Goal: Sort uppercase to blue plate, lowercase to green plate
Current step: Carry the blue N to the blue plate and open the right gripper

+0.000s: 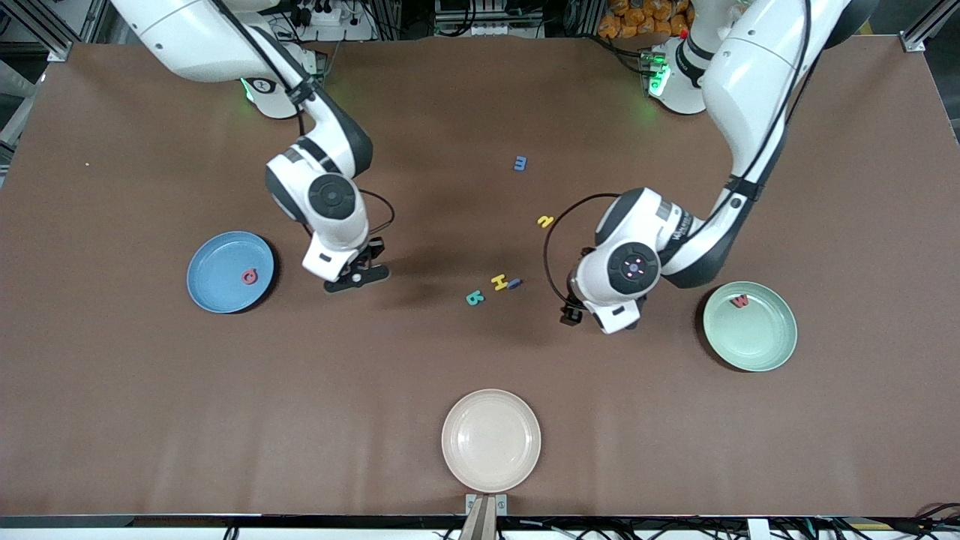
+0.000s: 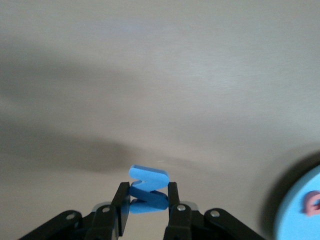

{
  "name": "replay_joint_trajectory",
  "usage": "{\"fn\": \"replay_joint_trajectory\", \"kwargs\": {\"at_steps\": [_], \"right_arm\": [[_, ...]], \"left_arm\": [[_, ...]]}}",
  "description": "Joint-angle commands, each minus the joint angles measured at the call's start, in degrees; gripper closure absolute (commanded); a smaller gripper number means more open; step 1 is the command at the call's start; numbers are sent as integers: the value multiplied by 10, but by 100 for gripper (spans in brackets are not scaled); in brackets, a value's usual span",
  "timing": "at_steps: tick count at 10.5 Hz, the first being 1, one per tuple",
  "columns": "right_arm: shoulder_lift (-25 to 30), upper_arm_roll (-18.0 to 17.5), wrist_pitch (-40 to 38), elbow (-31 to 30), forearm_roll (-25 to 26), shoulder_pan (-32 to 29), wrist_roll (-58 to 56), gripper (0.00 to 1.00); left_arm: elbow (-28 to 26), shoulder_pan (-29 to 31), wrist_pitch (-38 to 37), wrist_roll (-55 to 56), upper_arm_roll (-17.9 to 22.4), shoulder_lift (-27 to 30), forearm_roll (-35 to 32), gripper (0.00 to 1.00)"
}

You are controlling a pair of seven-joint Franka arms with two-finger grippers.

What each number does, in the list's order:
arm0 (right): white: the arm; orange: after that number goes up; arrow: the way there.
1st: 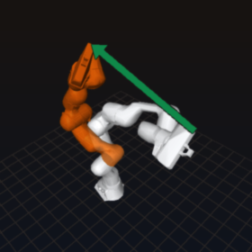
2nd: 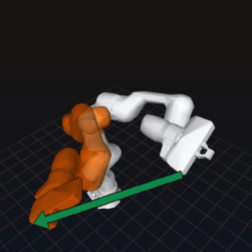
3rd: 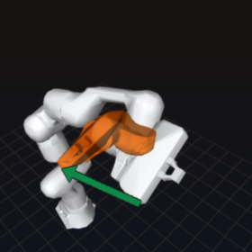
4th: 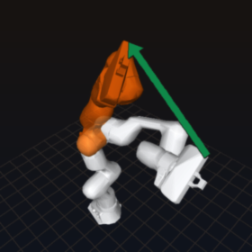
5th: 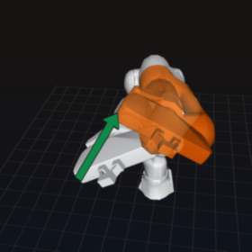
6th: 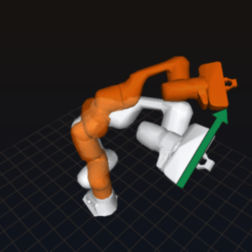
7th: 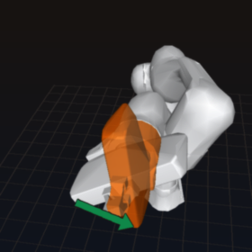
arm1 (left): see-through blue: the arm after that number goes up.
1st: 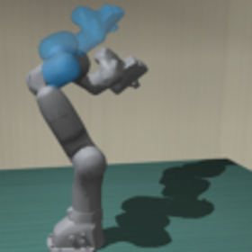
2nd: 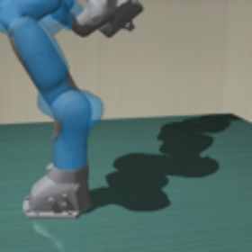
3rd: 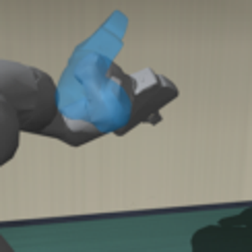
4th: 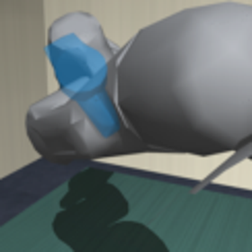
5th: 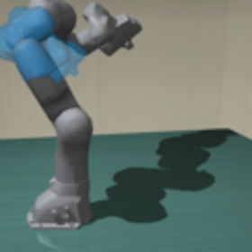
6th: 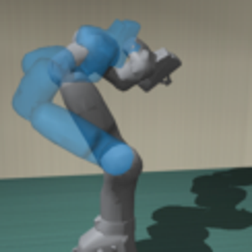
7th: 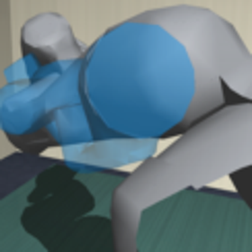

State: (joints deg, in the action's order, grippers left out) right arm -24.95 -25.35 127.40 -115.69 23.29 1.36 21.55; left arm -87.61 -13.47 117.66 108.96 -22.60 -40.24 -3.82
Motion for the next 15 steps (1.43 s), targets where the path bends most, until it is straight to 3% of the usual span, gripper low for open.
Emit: {"fn": "replay_joint_trajectory", "kwargs": {"at_steps": [1,4,8,10,11,13,15], "right_arm": [[40,-5,-2,-46,-12,-48,-67,82],[51,-7,-33,-68,-12,-114,-162,82],[67,0,-28,-102,-12,-181,-277,79],[68,6,-23,-109,-12,-195,-295,77],[68,8,-21,-109,-12,-196,-298,51],[67,8,-21,-109,-12,-196,-298,13],[67,7,-22,-108,-14,-193,-292,13]], "left_arm": [[14,-30,29,85,5,-29,30,0],[13,-43,101,230,10,-54,37,0],[13,-76,147,274,12,-74,33,0],[11,-97,165,278,36,-78,33,0],[11,-102,166,278,45,-81,34,0],[10,-101,169,278,45,-82,34,0],[10,-101,169,278,45,-82,33,0]]}}
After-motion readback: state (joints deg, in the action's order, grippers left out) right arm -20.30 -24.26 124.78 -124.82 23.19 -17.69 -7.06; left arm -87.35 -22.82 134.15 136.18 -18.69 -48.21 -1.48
